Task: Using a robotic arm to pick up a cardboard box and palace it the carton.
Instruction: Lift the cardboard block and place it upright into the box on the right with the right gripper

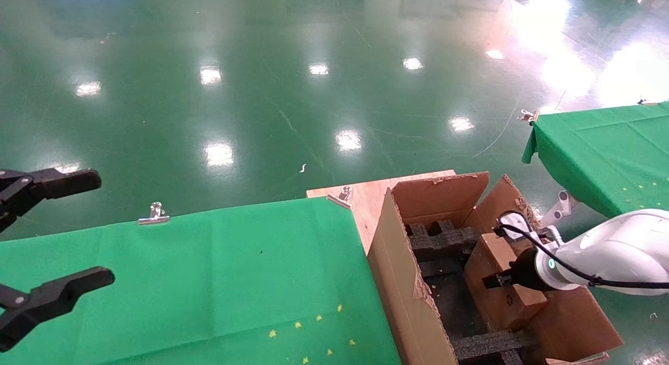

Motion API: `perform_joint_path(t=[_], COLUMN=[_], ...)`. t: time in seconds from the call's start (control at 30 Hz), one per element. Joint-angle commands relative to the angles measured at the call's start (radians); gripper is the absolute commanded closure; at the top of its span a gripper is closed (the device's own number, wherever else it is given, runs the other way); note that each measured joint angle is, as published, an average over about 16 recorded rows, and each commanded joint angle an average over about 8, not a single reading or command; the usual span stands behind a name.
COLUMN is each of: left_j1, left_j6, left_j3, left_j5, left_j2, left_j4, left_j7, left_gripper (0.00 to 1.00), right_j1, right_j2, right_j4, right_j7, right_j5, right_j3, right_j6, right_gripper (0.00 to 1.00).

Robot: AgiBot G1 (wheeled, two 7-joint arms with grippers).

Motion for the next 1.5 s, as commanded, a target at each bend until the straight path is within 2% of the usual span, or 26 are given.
perform_joint_path(t=[0.03, 0.37, 0.4, 0.63, 0.67, 0.7, 1.5], left_j1=[0.000, 0.000, 0.000, 0.000, 0.000, 0.000, 0.000], left_j6=[0.000, 0.000, 0.000, 0.000, 0.000, 0.000, 0.000], left_j3=[0.000, 0.000, 0.000, 0.000, 0.000, 0.000, 0.000], left_j5=[0.000, 0.000, 0.000, 0.000, 0.000, 0.000, 0.000], left_j2=[0.000, 0.000, 0.000, 0.000, 0.000, 0.000, 0.000], left_j4=[0.000, 0.000, 0.000, 0.000, 0.000, 0.000, 0.000], left_j7=[0.000, 0.000, 0.000, 0.000, 0.000, 0.000, 0.000], left_gripper=[0.00, 0.00, 0.00, 0.00, 0.00, 0.00, 0.00], right_j1=[-0.009, -0.048, -0.051, -0.068, -0.069, -0.069, -0.027], right_j2=[-0.011, -0.069, -0.074, -0.095, -0.096, -0.096, -0.075], right_j4=[-0.023, -0.122, -0.130, -0.171, -0.174, -0.172, -0.136], right_j7=[-0.021, -0.131, -0.138, -0.175, -0.177, -0.176, -0.141], right_j5=[0.018, 0.086, 0.090, 0.115, 0.117, 0.117, 0.091], right_j3=[-0.001, -0.005, -0.005, -0.005, -0.005, -0.005, 0.007], right_j6=[0.007, 0.033, 0.035, 0.048, 0.049, 0.049, 0.049], right_gripper=[1.00, 1.00, 0.97, 0.12, 0.02, 0.00, 0.00])
